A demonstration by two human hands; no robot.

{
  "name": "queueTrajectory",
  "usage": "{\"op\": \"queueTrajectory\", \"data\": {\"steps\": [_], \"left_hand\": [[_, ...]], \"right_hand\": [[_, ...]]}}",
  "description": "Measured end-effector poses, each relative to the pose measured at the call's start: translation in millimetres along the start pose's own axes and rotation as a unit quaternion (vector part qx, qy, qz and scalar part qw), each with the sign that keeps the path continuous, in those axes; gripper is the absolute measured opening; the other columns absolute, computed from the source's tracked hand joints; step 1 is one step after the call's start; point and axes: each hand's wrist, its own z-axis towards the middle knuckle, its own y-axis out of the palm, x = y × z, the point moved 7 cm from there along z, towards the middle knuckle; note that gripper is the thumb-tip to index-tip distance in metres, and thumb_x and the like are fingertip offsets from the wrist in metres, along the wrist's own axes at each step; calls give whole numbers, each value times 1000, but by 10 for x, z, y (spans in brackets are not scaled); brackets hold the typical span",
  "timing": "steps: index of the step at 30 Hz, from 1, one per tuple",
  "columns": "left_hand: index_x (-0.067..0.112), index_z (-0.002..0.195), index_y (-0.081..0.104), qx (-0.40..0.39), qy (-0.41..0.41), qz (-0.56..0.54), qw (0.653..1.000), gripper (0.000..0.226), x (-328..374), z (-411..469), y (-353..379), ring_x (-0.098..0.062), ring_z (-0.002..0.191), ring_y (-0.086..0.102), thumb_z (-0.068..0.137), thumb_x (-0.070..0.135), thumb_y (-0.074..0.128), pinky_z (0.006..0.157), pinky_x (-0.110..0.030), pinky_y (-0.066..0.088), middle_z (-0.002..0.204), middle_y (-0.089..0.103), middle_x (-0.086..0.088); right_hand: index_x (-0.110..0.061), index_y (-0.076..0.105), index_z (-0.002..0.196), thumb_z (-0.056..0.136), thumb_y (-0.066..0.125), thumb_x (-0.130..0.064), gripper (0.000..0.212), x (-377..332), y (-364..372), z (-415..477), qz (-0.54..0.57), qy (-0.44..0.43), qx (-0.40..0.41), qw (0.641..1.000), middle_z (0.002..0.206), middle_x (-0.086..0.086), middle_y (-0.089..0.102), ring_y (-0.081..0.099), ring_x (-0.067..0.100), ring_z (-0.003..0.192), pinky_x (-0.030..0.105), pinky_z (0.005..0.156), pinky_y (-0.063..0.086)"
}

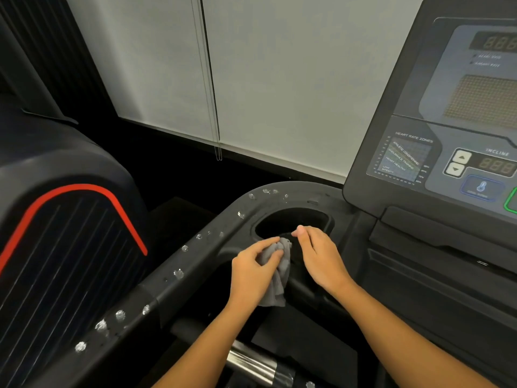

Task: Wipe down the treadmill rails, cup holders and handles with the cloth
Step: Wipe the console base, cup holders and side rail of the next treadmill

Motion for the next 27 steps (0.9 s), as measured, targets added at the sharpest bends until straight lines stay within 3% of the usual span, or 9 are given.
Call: {"op": "queueTrajectory", "data": {"steps": [3, 6, 8, 12, 15, 18, 21, 24, 27], "left_hand": [[20, 106, 69, 19, -124, -165, 978, 21, -64, -6, -5, -4, 96, 65, 85, 18, 64, 88, -26, 51, 99, 71, 6], [13, 105, 69, 26, -204, -298, 932, 21, -41, -17, 46, -18, 98, 66, 89, 20, 58, 88, -34, 51, 101, 71, -6], [10, 101, 69, 10, -218, -329, 919, 28, 41, -39, 84, -23, 94, 67, 94, 27, 48, 80, -33, 53, 97, 71, -12], [18, 104, 65, -30, -228, -349, 908, 38, 121, -127, 137, -8, 93, 67, 100, 33, 30, 72, -19, 51, 97, 73, 0], [19, 117, 59, -55, -228, -346, 908, 38, 97, -172, 141, -4, 101, 63, 99, 35, 29, 81, -18, 49, 106, 70, 6], [32, 116, 57, -73, -193, -244, 947, 30, 58, -168, 72, 5, 102, 59, 98, 35, 33, 85, -14, 46, 108, 65, 18], [32, 115, 58, -7, -95, -11, 995, 23, 2, -52, -223, 5, 106, 53, 96, 29, 45, 84, -6, 40, 114, 58, 16], [18, 119, 59, 50, 4, 192, 980, 28, -67, 117, -483, -10, 111, 51, 94, 25, 50, 96, -24, 39, 119, 57, 6], [13, 121, 60, 73, 28, 309, 948, 31, -210, 325, -628, -19, 114, 51, 92, 24, 51, 98, -36, 36, 121, 58, -1]], "right_hand": [[-22, 60, 106, 98, 38, -34, 26, -223, -4, -91, 111, -8, -17, 994, 100, -12, 63, 58, -2, 95, 8, 79, 43], [-23, 54, 120, 96, 45, -31, 27, -389, 128, -204, 230, -18, -95, 968, 111, -13, 62, 58, -4, 103, 11, 85, 46], [-30, 48, 127, 92, 52, -33, 35, -418, 199, -245, 233, -32, -126, 964, 118, -16, 58, 55, -5, 108, 15, 91, 47], [-34, 38, 135, 87, 64, -28, 55, -336, 219, -201, 173, -41, -124, 976, 126, -18, 51, 49, -6, 115, 13, 94, 44], [-34, 40, 136, 87, 63, -21, 56, -250, 247, -158, 163, -17, -132, 978, 125, -14, 53, 51, -2, 114, 17, 91, 47], [-34, 46, 133, 90, 56, -11, 50, -160, 272, -83, 169, 16, -138, 976, 124, -8, 56, 53, 4, 111, 18, 85, 49], [-32, 50, 131, 91, 52, -8, 46, -84, 263, 45, 183, 45, -123, 974, 124, -7, 56, 53, 4, 107, 12, 75, 46], [-33, 52, 128, 91, 51, -5, 46, -75, 215, 203, 206, 53, -101, 972, 122, -10, 56, 53, 3, 108, 11, 78, 46], [-32, 47, 132, 91, 54, -8, 48, -157, 215, 370, 204, 55, -83, 974, 121, -11, 52, 51, 9, 115, 22, 90, 46]]}}
